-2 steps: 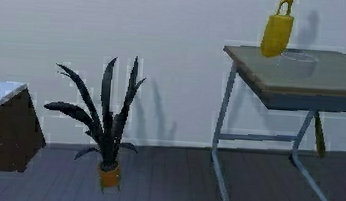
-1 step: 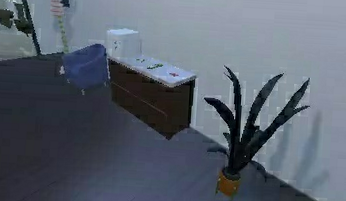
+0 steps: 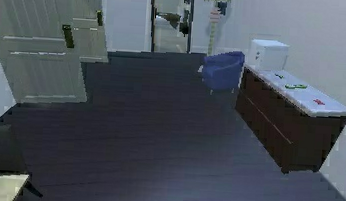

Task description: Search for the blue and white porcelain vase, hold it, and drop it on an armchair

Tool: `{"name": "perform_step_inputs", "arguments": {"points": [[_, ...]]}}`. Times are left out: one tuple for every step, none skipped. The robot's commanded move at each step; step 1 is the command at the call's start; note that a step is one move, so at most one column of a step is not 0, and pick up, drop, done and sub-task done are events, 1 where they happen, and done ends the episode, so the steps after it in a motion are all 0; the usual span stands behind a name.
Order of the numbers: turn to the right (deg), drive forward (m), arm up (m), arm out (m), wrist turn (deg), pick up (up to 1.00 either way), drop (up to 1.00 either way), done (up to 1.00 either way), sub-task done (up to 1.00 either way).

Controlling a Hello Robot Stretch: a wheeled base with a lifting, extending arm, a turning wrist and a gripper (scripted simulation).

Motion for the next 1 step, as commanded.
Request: {"name": "perform_step_inputs", "arguments": {"points": [[0.0,1.00,0.00,0.00,0.0,0.00,0.00,0.00,0.00]]}}
